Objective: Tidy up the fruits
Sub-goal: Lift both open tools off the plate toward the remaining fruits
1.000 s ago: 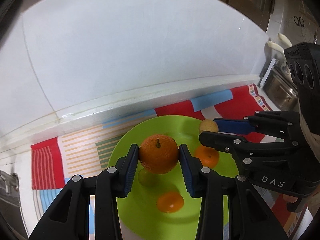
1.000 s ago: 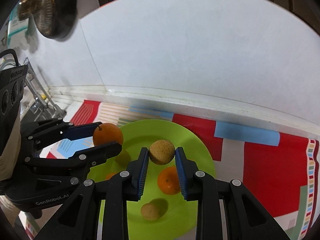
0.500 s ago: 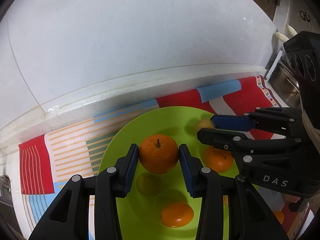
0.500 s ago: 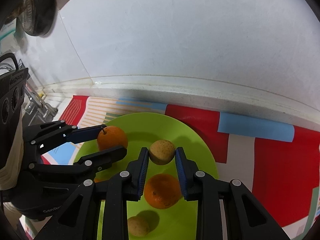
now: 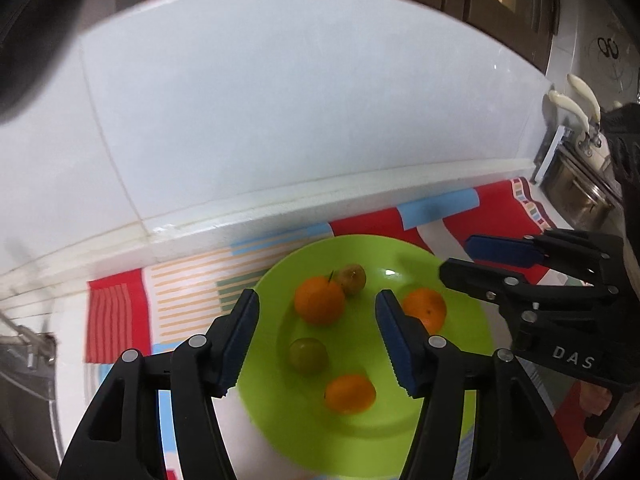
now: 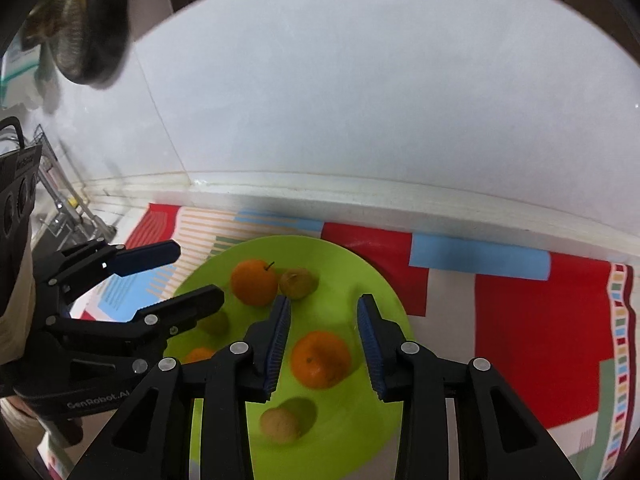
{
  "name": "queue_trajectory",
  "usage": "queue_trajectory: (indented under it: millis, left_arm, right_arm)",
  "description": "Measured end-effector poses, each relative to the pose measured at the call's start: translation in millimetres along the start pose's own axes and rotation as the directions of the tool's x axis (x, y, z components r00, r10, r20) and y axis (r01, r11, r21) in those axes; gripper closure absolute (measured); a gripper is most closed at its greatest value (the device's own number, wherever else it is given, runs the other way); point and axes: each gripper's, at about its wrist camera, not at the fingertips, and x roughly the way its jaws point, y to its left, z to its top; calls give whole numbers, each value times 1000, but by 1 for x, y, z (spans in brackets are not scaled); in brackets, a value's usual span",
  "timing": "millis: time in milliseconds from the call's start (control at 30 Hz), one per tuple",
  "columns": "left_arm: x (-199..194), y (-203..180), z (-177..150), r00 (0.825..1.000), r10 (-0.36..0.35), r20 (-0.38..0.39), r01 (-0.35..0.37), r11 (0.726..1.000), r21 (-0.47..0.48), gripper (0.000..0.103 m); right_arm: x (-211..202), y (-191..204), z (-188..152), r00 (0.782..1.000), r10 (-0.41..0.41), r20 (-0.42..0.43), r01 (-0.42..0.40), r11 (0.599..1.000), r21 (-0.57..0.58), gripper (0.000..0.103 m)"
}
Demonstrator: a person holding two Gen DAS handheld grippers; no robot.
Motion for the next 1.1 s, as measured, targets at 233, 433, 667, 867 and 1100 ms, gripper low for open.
queue_trajectory:
  millis: [233,433,667,867,1100]
  left_arm:
    - [-47,-7,-10,998,30,58,-30,1000,-2,32]
    - [-89,-15,-31,994,45,98,-46,999,4,25]
    - [-127,-25,-49,988,51,144,-54,998,19,21]
    - [-143,-27,-65,988,50,144,-50,999,-7,18]
    - [-145,-30,-88,994,51,97,-48,998,-31,18]
  right_arm:
    - [-42,16,-11,998,-22,51,21,1000,17,67]
    - [-78,27,-30,996,-42,79,39,999,38,59]
    - [-116,39,-59,991,-81,109,75,996,56,48]
    - [-138,44,-78,988,-112,107,101,990,101,44]
    - [-144,44,-99,991,-110,81,95,982,163,44]
